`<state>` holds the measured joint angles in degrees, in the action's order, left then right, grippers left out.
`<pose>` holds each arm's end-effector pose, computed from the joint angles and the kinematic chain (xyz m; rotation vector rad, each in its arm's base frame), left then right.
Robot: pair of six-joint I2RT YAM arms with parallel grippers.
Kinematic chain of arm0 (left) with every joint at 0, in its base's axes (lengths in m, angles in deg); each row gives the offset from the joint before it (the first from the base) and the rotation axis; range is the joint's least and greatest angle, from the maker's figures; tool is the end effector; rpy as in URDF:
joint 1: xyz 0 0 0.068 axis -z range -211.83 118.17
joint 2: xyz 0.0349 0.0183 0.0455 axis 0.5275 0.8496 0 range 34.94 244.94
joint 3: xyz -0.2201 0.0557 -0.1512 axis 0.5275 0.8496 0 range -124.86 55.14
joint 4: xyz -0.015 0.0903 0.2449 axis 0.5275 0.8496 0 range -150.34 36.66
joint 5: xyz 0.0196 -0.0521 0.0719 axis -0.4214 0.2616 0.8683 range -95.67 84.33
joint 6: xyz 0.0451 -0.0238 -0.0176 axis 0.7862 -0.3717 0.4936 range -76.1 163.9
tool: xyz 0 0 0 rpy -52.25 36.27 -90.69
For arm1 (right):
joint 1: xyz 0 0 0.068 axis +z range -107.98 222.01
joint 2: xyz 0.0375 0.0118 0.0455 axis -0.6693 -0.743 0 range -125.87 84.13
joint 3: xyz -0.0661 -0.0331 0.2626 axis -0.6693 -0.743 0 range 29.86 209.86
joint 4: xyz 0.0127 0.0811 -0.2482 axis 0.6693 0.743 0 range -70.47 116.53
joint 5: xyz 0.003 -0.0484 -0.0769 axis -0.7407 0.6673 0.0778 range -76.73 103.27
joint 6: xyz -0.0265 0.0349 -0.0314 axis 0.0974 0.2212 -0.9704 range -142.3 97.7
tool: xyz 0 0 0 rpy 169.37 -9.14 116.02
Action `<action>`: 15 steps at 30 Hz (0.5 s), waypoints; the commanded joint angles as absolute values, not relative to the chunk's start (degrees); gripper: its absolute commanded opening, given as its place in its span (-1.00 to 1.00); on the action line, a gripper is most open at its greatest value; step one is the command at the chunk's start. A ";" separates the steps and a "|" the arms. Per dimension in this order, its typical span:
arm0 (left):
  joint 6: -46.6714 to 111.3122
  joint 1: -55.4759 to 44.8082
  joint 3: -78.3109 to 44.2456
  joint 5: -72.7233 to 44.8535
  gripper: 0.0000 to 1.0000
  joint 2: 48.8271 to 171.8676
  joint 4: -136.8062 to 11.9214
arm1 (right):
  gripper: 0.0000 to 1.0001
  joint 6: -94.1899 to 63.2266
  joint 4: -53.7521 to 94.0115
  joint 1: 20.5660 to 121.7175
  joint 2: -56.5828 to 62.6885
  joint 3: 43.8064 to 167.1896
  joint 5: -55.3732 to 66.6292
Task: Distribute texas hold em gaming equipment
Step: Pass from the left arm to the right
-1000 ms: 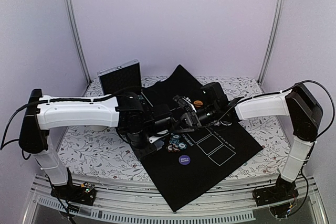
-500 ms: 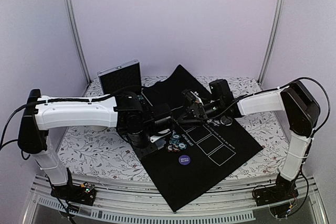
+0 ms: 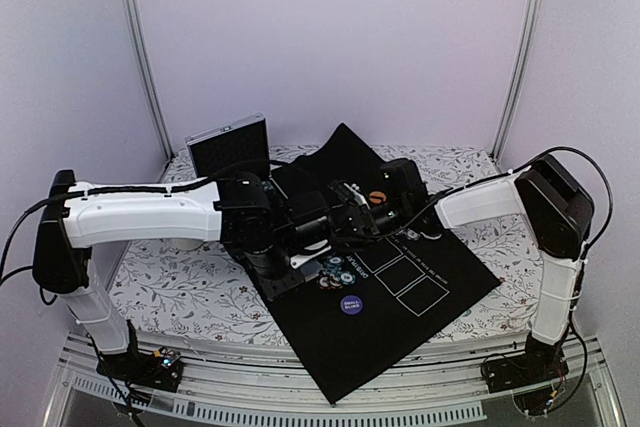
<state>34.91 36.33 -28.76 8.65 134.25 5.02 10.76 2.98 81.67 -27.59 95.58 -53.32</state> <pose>0.1318 -0.3051 0.2597 1.3856 2.4991 0.1370 0.2931 0.2852 0.1808 -0.9630 2.1355 1.9137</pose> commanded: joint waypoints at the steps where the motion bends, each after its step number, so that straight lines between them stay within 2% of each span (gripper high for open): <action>1: 36.43 37.24 -30.65 9.91 -0.11 133.97 3.82 | 0.79 13.57 -1.22 83.59 -30.21 97.38 -55.36; 15: 36.90 37.22 -32.83 12.00 -0.11 135.37 2.90 | 0.66 19.11 -7.26 86.93 -34.37 98.38 -57.57</action>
<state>36.02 36.33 -30.60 10.47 134.44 4.67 16.77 -3.38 85.85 -32.18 97.19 -55.83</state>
